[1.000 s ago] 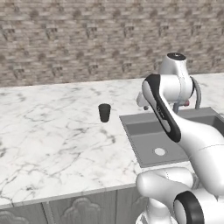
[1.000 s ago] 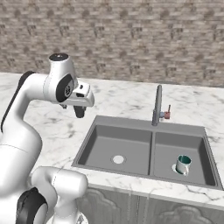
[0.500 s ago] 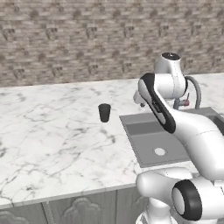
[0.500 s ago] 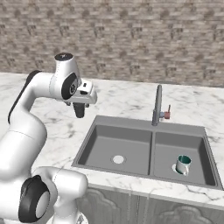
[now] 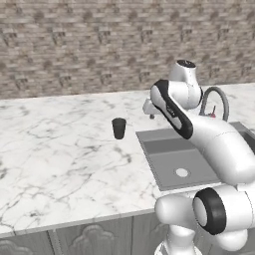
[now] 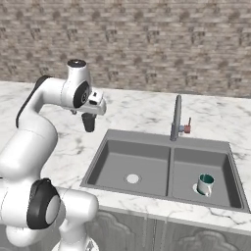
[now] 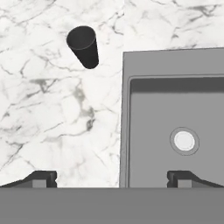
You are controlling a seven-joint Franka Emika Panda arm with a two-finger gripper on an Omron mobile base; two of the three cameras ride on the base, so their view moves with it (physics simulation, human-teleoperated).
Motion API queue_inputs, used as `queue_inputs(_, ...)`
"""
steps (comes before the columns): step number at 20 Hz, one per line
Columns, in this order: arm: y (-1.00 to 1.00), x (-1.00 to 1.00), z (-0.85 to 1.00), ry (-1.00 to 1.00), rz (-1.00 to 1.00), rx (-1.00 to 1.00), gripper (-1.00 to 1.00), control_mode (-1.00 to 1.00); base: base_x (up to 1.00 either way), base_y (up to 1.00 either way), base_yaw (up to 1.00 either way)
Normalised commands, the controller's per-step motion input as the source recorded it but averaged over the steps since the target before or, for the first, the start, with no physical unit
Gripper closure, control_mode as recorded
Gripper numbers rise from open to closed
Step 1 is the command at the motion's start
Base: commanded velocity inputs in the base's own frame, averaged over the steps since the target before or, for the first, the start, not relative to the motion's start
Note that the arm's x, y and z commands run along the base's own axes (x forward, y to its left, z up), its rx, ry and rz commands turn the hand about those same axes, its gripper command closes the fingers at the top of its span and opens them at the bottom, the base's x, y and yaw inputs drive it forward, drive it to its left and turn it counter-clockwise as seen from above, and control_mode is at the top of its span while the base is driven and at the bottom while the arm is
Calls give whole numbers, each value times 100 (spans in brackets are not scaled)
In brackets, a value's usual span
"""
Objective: Move any existing items from the left basin to the right basin for drying. Then move the glass cup from the counter to the left basin of the sink for washing.
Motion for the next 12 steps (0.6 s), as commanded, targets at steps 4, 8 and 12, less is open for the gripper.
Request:
queue_inputs(4,49,34,-15,0,0,15,-100,-100,0,0,0)
queue_inputs(8,58,46,-14,0,-4,10,-100,-100,0,0,0)
queue_inputs(12,40,24,-18,1,-2,8,-100,-100,0,0,0)
